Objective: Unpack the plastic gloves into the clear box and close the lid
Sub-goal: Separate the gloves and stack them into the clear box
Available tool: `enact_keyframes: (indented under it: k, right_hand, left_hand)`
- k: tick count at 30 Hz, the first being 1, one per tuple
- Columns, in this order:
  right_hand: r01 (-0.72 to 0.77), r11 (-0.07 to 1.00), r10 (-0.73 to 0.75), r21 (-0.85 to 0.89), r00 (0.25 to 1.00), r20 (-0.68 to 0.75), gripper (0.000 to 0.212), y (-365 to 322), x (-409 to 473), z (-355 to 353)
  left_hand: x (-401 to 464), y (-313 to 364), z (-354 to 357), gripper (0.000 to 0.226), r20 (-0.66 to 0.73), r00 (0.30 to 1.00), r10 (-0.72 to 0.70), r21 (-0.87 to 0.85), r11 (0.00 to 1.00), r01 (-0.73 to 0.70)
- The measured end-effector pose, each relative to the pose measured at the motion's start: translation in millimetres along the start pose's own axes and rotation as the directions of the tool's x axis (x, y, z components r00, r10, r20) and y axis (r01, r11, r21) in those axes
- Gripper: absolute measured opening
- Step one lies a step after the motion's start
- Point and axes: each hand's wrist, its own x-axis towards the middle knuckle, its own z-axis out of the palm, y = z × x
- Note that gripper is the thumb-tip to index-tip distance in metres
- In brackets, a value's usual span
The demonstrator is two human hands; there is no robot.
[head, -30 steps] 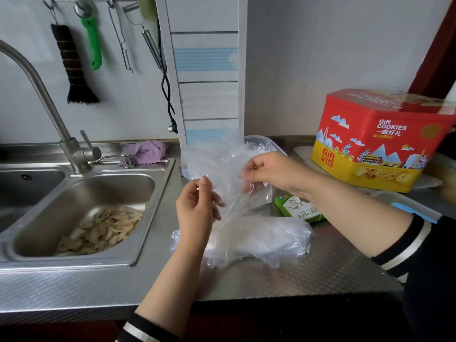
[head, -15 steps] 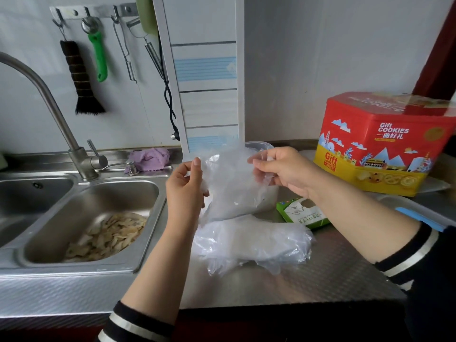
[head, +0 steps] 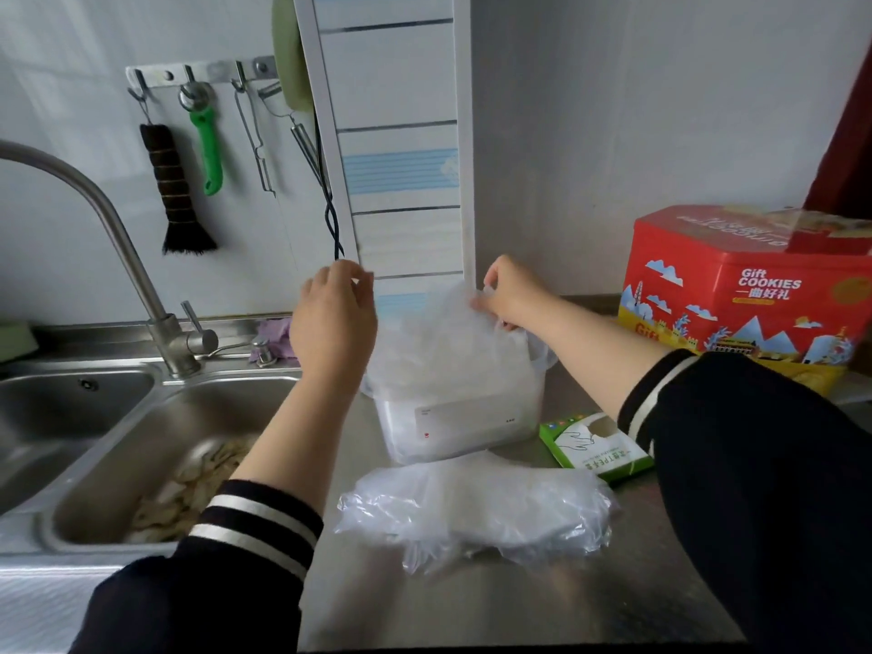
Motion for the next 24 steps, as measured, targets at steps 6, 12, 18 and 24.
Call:
enact_keyframes:
  k: [6,12,18,24]
  right_hand:
    - [0.172,0.952,-0.12,-0.255,0.971,0.209,0.023,14.2,8.8,14.4]
    - [0.232,0.919,-0.136,-0.318,0.945,0.296,0.05,27.9,12.5,6.4]
    - [0.307,0.848,-0.217,-0.432,0.945,0.246,0.062,39.6,12.1,9.8]
    - [0.245,0.814,-0.24,-0.527,0.968,0.079,0.056,41.3,2.0,-0.3]
  left_hand:
    - [-37.1,43.8,20.9,0.055,0.465,0.65,0.601,-0.179,0.783,-0.596]
    - [-6.9,26.7,36.4,0.08,0.757,0.632,0.167,0.195,0.865,-0.463]
    - [9.5,1.0,27.0,0.056,0.768,0.635,0.08,0.32,0.811,-0.49]
    - [5.0,-5.7,30.7,0.049,0.711,0.694,0.109,0.342,0.809,-0.478]
